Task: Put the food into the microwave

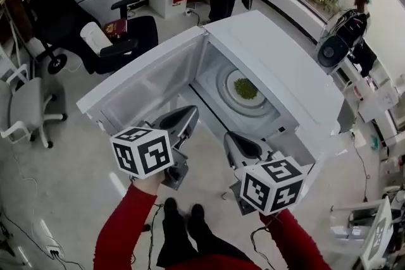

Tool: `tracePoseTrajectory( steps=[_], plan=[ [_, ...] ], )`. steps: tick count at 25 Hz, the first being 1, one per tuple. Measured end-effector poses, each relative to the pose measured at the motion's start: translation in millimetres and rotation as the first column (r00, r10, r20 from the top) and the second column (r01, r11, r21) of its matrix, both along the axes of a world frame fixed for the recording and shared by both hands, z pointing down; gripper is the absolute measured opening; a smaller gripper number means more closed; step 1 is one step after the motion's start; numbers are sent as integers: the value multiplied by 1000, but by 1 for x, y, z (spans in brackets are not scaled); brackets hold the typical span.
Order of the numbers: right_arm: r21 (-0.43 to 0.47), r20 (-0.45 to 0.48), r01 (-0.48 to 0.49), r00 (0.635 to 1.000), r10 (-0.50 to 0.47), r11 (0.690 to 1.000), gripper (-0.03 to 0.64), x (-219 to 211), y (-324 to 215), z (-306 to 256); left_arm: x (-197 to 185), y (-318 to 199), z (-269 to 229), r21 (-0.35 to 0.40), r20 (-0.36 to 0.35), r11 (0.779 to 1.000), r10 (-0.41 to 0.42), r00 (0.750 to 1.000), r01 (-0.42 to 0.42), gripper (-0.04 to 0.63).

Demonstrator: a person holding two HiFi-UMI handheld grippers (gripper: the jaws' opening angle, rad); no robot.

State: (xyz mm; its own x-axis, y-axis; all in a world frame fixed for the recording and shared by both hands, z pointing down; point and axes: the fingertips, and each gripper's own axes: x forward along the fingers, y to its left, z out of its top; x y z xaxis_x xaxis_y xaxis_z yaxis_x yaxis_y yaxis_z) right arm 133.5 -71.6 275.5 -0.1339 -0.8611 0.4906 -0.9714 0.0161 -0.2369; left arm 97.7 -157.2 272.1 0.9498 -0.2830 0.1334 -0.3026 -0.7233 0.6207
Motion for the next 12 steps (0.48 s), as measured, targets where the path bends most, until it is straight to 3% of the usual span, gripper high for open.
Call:
tracePoseTrajectory(
  steps=[12],
  plan=[
    [68, 14, 7, 1000, -8, 998, 14, -15, 47, -21, -59, 60, -30, 172, 94, 985, -39, 995, 23, 9]
  ],
)
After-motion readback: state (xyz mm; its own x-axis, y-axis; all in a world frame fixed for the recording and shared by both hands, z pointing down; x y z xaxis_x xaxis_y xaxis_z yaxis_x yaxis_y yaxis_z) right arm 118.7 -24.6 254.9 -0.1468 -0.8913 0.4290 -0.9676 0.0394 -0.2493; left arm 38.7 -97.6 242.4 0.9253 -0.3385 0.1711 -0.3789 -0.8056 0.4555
